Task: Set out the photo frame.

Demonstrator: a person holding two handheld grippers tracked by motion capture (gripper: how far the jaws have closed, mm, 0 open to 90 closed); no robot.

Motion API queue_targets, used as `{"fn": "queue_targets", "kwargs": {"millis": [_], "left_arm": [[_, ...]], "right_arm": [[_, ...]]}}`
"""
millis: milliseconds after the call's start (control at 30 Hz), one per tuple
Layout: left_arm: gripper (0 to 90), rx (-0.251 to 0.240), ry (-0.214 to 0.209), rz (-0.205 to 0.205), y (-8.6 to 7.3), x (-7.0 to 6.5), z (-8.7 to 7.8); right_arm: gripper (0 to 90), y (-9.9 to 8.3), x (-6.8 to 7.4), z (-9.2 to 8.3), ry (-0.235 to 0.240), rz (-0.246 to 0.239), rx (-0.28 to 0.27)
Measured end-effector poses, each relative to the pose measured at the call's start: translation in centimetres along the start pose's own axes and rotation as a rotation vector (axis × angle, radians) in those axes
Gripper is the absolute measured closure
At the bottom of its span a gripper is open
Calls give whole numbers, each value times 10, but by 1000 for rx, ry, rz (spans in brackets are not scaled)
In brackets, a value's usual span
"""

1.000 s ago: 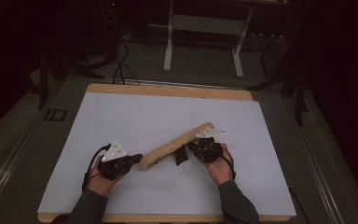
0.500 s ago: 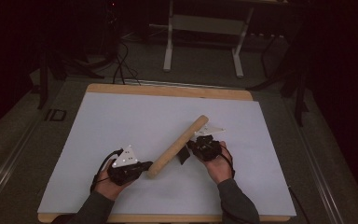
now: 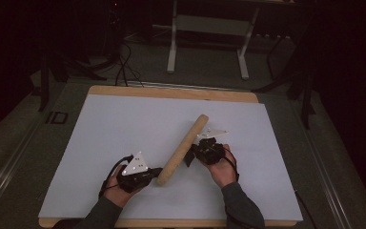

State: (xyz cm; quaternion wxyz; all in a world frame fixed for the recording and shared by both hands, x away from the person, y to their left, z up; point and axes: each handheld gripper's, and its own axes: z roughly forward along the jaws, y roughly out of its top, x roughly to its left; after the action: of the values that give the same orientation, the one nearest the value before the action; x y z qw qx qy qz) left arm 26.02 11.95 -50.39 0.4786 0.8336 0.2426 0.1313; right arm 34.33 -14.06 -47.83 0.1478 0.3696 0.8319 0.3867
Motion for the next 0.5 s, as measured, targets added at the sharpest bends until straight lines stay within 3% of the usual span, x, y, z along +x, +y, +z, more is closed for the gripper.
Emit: {"fn": "queue_targets", "kwargs": {"millis": [500], "left_arm": [[900,-14,-9,15,2,-10,8]], "right_arm": [[900,1,8,3,42,-16,6]]}}
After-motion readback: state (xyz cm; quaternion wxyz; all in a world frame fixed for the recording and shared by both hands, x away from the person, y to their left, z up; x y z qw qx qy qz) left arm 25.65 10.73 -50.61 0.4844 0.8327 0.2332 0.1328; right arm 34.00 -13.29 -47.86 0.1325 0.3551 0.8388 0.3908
